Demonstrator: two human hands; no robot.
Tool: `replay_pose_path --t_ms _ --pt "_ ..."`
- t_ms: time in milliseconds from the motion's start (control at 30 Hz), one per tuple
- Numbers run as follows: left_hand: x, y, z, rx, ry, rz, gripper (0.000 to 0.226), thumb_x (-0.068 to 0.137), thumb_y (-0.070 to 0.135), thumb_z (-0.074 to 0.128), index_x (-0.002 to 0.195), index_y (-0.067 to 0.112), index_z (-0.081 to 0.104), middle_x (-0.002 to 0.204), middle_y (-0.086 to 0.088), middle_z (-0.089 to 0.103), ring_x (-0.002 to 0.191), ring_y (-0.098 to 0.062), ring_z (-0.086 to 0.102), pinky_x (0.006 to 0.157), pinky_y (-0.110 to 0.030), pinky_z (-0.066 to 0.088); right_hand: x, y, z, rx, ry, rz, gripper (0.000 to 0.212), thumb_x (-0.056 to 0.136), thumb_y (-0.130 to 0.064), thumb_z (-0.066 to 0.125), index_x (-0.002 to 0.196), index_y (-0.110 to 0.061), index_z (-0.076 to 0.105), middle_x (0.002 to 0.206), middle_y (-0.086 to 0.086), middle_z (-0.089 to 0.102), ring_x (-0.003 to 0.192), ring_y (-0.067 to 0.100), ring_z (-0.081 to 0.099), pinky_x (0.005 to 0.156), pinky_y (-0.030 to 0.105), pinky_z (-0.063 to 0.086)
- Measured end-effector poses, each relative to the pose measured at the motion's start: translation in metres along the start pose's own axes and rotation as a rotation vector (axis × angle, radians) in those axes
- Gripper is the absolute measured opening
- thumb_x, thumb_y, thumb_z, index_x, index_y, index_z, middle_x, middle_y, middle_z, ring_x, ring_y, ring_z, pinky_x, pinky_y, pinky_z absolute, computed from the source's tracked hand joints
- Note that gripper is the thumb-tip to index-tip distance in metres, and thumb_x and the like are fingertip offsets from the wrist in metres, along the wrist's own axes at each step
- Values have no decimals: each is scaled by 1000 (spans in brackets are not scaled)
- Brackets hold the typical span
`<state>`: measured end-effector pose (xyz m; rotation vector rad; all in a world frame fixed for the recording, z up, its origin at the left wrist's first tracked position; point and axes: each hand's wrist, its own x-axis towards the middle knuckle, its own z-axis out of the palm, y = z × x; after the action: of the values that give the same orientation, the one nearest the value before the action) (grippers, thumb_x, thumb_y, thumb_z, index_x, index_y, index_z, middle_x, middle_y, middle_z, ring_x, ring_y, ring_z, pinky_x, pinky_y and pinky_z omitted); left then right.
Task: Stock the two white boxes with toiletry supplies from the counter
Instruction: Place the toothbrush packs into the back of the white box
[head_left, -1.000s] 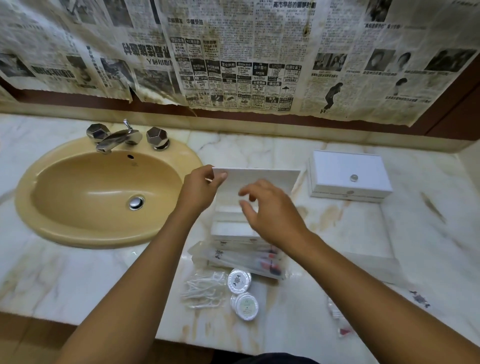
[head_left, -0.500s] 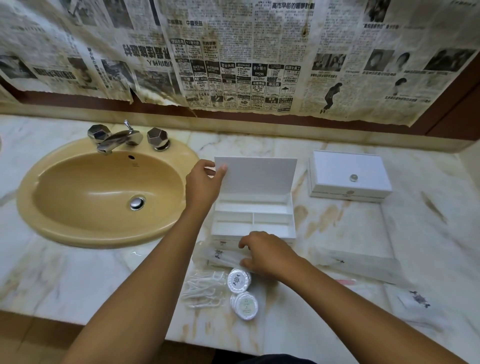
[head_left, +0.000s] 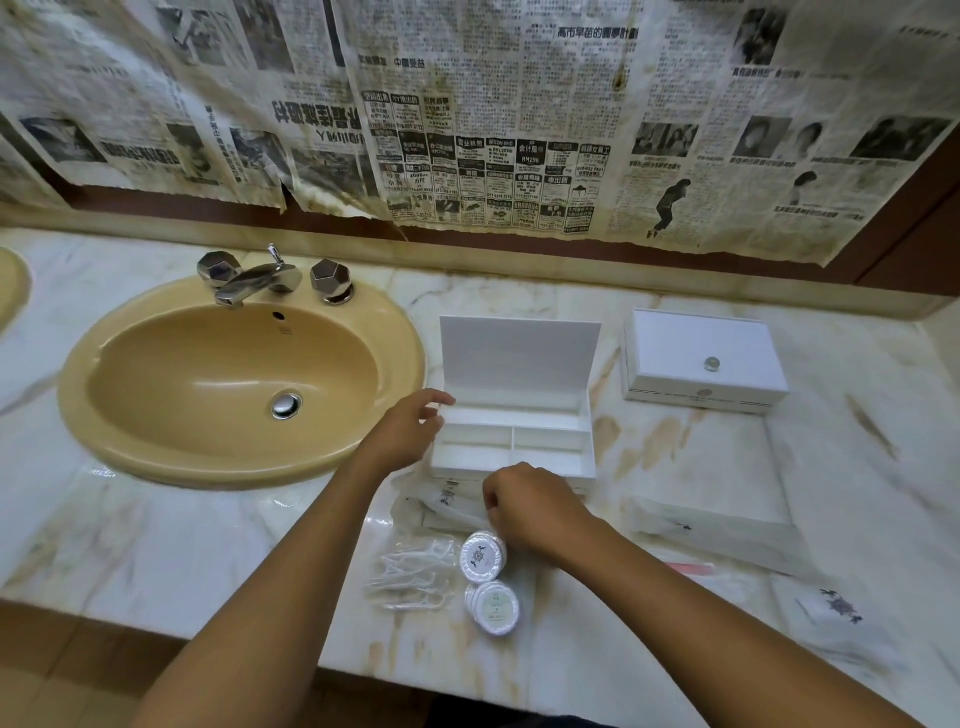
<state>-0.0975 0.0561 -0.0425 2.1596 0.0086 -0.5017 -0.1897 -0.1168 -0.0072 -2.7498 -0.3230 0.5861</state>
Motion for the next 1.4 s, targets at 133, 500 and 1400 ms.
replay_pose_path --t_ms 133,500,1400 --pt "-1 2 -4 -46 -40 -32 30 102 13 43 123 27 58 101 -3 59 90 -22 56 77 -40 56 -2 0 -17 38 27 -6 15 85 -2 45 85 -6 60 89 12 60 79 29 58 63 33 43" --pt "-2 2 -13 -215 -121 -119 33 99 10 50 125 28 58 115 -4 63 103 -23 65 85 -47 56 24 23 -69 -22 339 46 15 89 -2 46 77 -3 55 84 8 48 71 27 52 60 33 40" --pt "1 -10 8 -254 22 -93 43 102 11 43 133 40 50 121 -9 56 95 -26 58 83 -46 56 85 38 -24 56 126 203 20 85 -1 44 71 -5 58 72 8 58 64 27 53 52 28 38"
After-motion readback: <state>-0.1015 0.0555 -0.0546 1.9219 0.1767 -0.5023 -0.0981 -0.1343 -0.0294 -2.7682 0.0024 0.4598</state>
